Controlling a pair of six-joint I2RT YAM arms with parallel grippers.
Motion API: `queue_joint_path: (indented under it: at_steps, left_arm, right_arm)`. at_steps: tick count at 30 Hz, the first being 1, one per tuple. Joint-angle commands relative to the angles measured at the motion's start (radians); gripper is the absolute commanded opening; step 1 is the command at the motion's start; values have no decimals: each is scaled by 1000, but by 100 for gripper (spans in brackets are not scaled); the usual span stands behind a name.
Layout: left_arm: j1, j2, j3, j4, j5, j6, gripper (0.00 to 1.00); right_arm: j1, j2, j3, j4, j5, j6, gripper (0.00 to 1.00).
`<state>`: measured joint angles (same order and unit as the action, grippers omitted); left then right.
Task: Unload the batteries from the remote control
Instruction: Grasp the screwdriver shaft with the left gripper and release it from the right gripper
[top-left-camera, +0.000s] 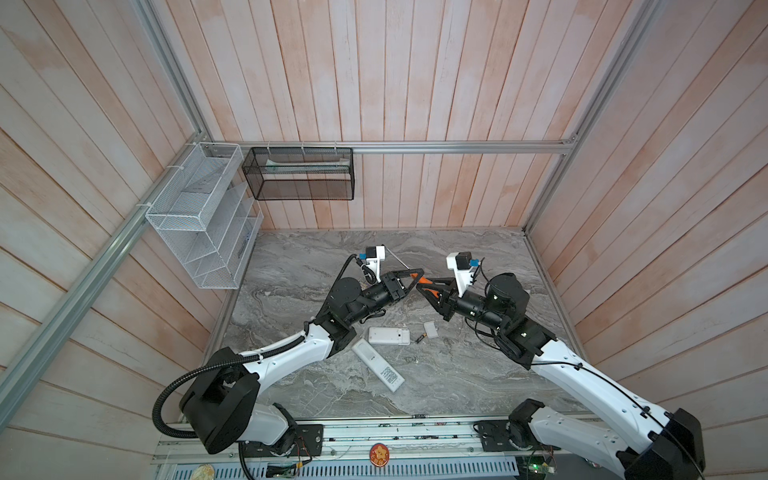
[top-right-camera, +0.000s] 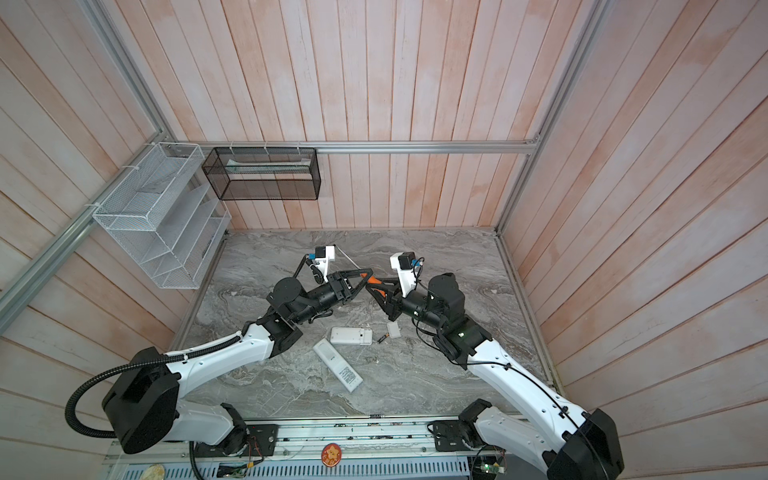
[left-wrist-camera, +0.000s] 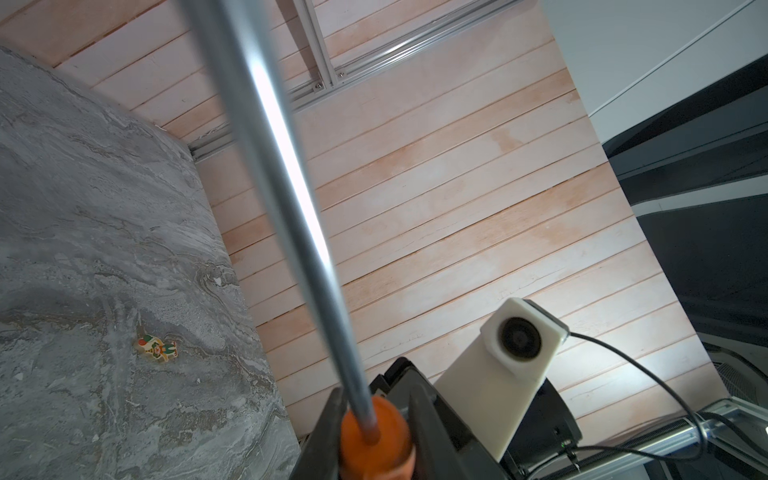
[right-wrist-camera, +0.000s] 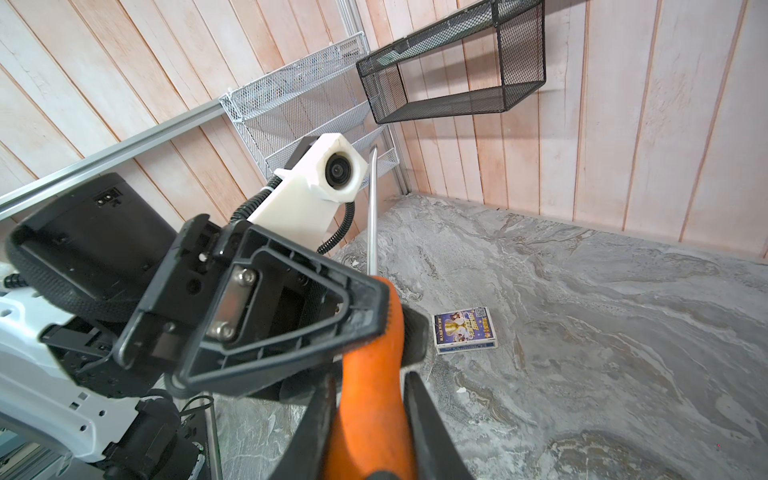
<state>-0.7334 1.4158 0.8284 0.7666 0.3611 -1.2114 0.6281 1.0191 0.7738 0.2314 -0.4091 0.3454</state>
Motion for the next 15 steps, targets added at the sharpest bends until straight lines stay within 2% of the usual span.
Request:
queue_joint_path:
  at_steps: [1,2,4,9,10,12,15]
  left_arm:
    - [-6,0,20,10,3,46,2]
    - [-6,-2,20,6,3,47,1]
    - [-6,-6,20,-2,4,51,1]
    - [-1,-34,25,-65,-2,81,0]
    - [4,-44,26,-85,-1,89,0]
    - [18,-63,25,-129,8,104,0]
    - [56,-108,36,-279,34,145,0]
  right_arm:
    - [11,-1,1,0,26,10,15]
    - [10,-6,2,-4,36,9,30]
    - [10,-21,5,-18,62,0,53]
    - [10,-83,26,-88,147,-56,87]
    - [9,-100,31,-107,176,-63,97]
    - [8,-133,31,-134,249,-62,98]
    - [2,-198,9,-162,397,16,98]
